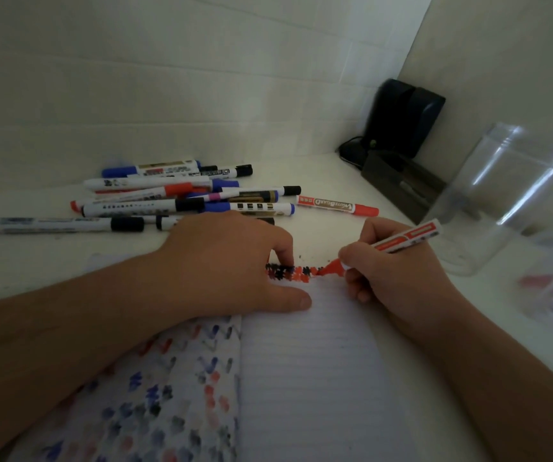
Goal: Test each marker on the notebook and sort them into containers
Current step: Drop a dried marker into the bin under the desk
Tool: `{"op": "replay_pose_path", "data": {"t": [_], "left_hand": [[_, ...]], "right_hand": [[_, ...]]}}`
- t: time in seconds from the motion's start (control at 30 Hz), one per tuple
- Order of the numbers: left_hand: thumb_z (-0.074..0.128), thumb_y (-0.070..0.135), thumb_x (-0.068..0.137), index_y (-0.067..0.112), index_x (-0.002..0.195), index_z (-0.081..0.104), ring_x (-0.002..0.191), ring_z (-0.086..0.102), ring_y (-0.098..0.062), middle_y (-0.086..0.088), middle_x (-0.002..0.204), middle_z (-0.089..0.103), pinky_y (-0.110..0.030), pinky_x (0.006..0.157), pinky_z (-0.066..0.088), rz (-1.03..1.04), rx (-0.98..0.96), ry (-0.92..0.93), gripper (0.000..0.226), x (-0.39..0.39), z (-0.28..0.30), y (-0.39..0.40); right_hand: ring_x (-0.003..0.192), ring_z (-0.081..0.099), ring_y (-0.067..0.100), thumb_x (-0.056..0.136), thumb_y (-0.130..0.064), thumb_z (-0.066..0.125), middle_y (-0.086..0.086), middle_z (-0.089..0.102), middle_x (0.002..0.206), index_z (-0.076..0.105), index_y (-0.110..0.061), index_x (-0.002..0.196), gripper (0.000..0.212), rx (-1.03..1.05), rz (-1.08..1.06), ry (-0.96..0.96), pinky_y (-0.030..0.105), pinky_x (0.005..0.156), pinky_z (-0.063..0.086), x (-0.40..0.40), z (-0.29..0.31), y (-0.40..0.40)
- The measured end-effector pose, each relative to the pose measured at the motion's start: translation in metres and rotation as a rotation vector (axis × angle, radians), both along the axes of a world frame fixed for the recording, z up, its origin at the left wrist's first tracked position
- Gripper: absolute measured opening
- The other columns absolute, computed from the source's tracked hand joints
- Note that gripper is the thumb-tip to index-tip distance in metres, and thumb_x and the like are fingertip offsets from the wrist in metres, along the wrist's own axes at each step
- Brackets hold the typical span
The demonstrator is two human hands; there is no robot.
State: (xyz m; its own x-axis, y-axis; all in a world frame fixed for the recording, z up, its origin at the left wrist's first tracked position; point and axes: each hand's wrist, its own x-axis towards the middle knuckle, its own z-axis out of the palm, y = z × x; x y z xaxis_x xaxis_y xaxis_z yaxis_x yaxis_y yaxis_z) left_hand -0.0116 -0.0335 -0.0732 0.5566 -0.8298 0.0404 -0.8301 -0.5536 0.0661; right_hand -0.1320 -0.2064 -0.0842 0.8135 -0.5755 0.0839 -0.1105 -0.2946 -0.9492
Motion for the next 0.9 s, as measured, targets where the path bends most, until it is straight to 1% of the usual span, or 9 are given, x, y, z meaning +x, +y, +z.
{"op": "replay_pose_path", "data": {"t": [0.13,0.23,0.3,0.37,0.4,0.47,0.6,0.73,0.9], "left_hand": [[0.041,0.099,0.062,0.055,0.112,0.055,0.07,0.039,0.009,0.028,0.077,0.04,-0.025,0.06,0.039,-0.003,0.01,0.007,0.068,-0.0004,0.0006,-0.0012],[0.04,0.1,0.061,0.053,0.111,0.054,0.071,0.038,0.01,0.027,0.079,0.042,-0.026,0.061,0.039,0.0,0.002,-0.004,0.07,0.0002,-0.0001,-0.0008],[0.04,0.1,0.061,0.052,0.11,0.053,0.071,0.037,0.01,0.026,0.08,0.044,-0.025,0.06,0.036,0.006,-0.005,-0.014,0.07,-0.0001,-0.001,-0.0003],[0.041,0.1,0.061,0.052,0.11,0.053,0.071,0.038,0.011,0.026,0.08,0.045,-0.024,0.057,0.034,0.006,-0.009,-0.02,0.07,-0.0008,-0.0008,-0.0001],[0.041,0.1,0.061,0.052,0.11,0.054,0.072,0.039,0.01,0.026,0.081,0.046,-0.023,0.057,0.035,0.005,-0.008,-0.019,0.07,-0.0009,-0.0005,-0.0004],[0.041,0.1,0.06,0.052,0.109,0.054,0.073,0.043,0.009,0.026,0.083,0.05,-0.023,0.059,0.04,0.003,-0.01,-0.01,0.07,-0.0005,-0.0005,-0.0009],[0.036,0.102,0.057,0.053,0.109,0.055,0.076,0.047,0.008,0.027,0.082,0.048,-0.027,0.07,0.053,0.008,0.002,0.003,0.074,0.0,0.0001,-0.0018],[0.036,0.102,0.057,0.053,0.109,0.054,0.076,0.047,0.006,0.026,0.082,0.046,-0.027,0.069,0.051,0.008,0.015,-0.003,0.073,-0.0019,0.0018,-0.0013],[0.038,0.102,0.057,0.052,0.11,0.053,0.074,0.045,0.007,0.027,0.08,0.044,-0.026,0.067,0.048,0.006,0.011,0.001,0.075,-0.002,0.0017,-0.0001]], "right_hand": [[0.044,0.058,0.023,0.086,0.003,0.069,0.013,0.063,0.056,0.052,-0.013,0.059,0.036,-0.002,0.042,0.006,0.026,0.042,0.046,-0.0021,0.0014,0.001],[0.044,0.057,0.023,0.086,0.002,0.07,0.012,0.063,0.056,0.053,-0.02,0.054,0.043,-0.015,0.044,-0.007,0.025,0.043,0.045,-0.0018,0.0007,0.0007],[0.045,0.058,0.023,0.086,0.001,0.071,0.013,0.064,0.057,0.055,-0.017,0.057,0.037,-0.026,0.041,-0.005,0.025,0.044,0.045,-0.0022,0.0012,0.0005],[0.046,0.059,0.022,0.085,-0.001,0.072,0.014,0.066,0.058,0.057,-0.009,0.065,0.027,-0.063,0.05,0.015,0.026,0.045,0.048,-0.0036,0.0016,0.0019],[0.046,0.06,0.02,0.085,-0.001,0.073,0.014,0.067,0.059,0.058,-0.006,0.067,0.024,-0.094,0.052,0.028,0.025,0.046,0.049,-0.0043,0.0017,0.0031],[0.045,0.059,0.019,0.084,-0.002,0.072,0.013,0.067,0.058,0.057,-0.007,0.067,0.024,-0.141,0.038,0.04,0.025,0.047,0.049,-0.0039,0.0014,0.0052],[0.043,0.057,0.019,0.083,0.001,0.069,0.012,0.063,0.056,0.052,-0.011,0.063,0.029,-0.112,0.001,0.015,0.025,0.043,0.046,-0.0022,-0.0008,0.0025],[0.047,0.058,0.023,0.086,0.0,0.07,0.011,0.065,0.058,0.052,-0.011,0.064,0.03,-0.048,0.014,-0.015,0.028,0.046,0.047,-0.0033,-0.0033,-0.0028],[0.049,0.06,0.022,0.087,-0.002,0.071,0.012,0.067,0.061,0.056,-0.008,0.069,0.024,-0.056,0.04,-0.04,0.027,0.047,0.048,-0.0019,-0.005,-0.0038]]}}
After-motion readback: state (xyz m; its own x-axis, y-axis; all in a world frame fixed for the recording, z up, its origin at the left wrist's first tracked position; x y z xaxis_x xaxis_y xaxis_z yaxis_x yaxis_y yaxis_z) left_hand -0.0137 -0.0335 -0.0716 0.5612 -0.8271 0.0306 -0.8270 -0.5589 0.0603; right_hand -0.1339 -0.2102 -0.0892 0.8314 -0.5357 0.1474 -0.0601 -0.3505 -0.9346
